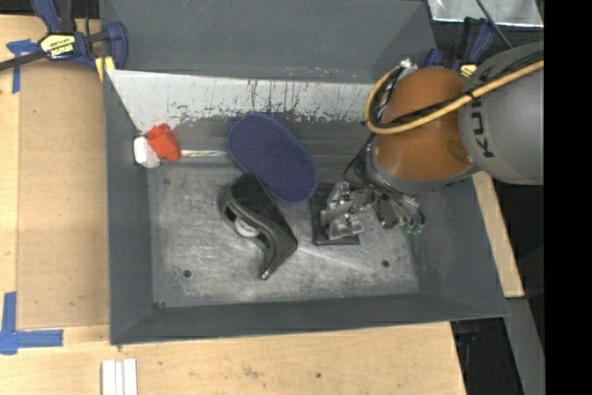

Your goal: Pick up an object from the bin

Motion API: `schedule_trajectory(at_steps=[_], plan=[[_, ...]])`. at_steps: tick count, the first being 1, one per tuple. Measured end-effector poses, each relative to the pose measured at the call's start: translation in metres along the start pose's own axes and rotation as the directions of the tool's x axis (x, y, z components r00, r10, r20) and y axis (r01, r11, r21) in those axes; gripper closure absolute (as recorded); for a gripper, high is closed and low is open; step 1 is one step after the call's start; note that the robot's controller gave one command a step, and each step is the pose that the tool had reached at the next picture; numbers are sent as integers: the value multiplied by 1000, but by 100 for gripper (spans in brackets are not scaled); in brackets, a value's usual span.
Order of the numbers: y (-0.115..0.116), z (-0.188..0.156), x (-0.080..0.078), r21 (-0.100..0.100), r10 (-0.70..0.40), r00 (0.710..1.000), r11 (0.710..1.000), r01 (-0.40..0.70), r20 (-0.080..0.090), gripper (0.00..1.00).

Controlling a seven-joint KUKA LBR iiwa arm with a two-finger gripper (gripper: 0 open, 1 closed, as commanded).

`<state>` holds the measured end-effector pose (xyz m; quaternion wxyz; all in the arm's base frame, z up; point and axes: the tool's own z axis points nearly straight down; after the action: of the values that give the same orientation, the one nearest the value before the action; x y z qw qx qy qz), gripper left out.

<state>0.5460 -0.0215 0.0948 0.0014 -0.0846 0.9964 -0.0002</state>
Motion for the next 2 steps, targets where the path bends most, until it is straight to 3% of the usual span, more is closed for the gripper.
schedule_trajectory(at_steps=[1,2], plan=[[0,0,0,0,0,1000,1000,0,0,0],[-27,21,-42,-2,-103,995,995,103,-1,0]])
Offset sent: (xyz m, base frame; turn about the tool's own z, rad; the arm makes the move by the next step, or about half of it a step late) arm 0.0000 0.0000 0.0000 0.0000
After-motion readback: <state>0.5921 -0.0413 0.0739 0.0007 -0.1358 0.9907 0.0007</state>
